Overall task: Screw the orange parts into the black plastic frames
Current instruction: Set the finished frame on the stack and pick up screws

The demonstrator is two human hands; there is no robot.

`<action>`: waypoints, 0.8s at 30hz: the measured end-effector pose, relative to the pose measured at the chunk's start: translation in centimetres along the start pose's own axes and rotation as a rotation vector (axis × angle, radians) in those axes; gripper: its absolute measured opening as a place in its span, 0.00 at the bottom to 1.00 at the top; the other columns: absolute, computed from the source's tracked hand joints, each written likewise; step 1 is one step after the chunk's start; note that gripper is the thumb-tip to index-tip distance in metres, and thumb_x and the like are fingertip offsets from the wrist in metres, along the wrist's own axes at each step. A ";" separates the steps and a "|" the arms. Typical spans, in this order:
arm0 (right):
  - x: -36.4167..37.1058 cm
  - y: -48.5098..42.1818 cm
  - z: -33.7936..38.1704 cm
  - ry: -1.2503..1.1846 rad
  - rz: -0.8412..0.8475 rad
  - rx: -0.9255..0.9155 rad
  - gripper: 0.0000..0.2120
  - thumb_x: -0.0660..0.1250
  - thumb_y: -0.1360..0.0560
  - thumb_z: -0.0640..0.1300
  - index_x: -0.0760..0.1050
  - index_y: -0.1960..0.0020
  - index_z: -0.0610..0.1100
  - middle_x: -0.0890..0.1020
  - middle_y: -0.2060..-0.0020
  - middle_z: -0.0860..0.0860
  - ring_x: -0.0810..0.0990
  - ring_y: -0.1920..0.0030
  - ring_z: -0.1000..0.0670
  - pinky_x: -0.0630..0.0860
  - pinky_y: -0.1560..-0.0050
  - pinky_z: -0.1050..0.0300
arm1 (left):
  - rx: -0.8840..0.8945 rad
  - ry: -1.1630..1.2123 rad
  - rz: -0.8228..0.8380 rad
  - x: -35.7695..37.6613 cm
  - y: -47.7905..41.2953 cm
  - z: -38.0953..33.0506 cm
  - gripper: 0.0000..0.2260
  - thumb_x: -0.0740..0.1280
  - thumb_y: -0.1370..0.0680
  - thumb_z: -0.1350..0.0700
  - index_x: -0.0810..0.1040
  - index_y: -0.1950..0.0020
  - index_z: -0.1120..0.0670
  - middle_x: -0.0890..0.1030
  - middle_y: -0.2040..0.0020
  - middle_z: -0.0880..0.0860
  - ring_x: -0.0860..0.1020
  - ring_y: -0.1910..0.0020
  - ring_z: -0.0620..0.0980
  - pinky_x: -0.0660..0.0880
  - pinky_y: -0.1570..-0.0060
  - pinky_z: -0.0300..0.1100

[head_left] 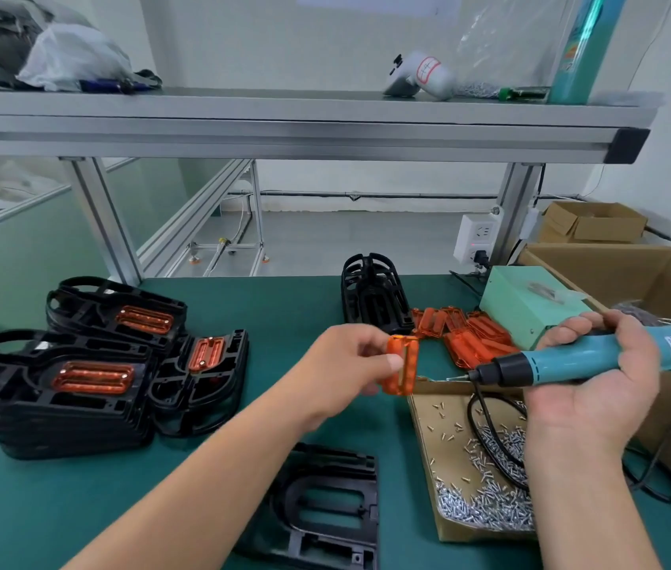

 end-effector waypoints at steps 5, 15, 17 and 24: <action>2.5 2.3 -1.9 -0.131 0.036 -0.277 0.03 0.69 0.20 0.42 0.77 0.48 0.44 0.80 0.59 0.50 0.80 0.61 0.53 0.78 0.58 0.61 | -0.117 0.418 0.149 -2.9 6.9 1.6 0.06 0.68 0.17 0.57 0.84 0.51 0.55 0.84 0.49 0.60 0.83 0.51 0.53 0.80 0.57 0.41; 4.4 5.1 -6.3 0.019 0.183 -0.235 0.02 0.66 0.17 0.42 0.76 0.47 0.44 0.79 0.59 0.50 0.78 0.62 0.53 0.76 0.60 0.61 | -0.071 0.805 0.367 -4.0 10.9 3.0 0.15 0.62 0.13 0.55 0.71 0.33 0.66 0.76 0.30 0.71 0.77 0.32 0.70 0.86 0.55 0.47; 4.6 5.3 -6.7 0.050 0.191 -0.225 0.02 0.65 0.17 0.42 0.75 0.47 0.44 0.79 0.59 0.50 0.77 0.63 0.53 0.76 0.60 0.61 | -0.076 0.837 0.366 -4.0 10.9 3.1 0.16 0.63 0.13 0.56 0.73 0.32 0.68 0.76 0.31 0.71 0.78 0.32 0.69 0.85 0.54 0.47; 4.8 5.6 -7.1 0.099 0.196 -0.211 0.02 0.66 0.18 0.43 0.76 0.47 0.44 0.79 0.58 0.49 0.77 0.63 0.52 0.76 0.59 0.60 | -0.052 0.883 0.442 -3.7 10.9 3.1 0.19 0.60 0.13 0.61 0.62 0.27 0.72 0.71 0.26 0.71 0.72 0.27 0.71 0.80 0.37 0.52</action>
Point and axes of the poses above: each hand's wrist, its own y-axis away from the middle knuckle, its own x-axis out of the palm, z = x × y, the point moved 4 cm from there along -y, towards the middle knuckle
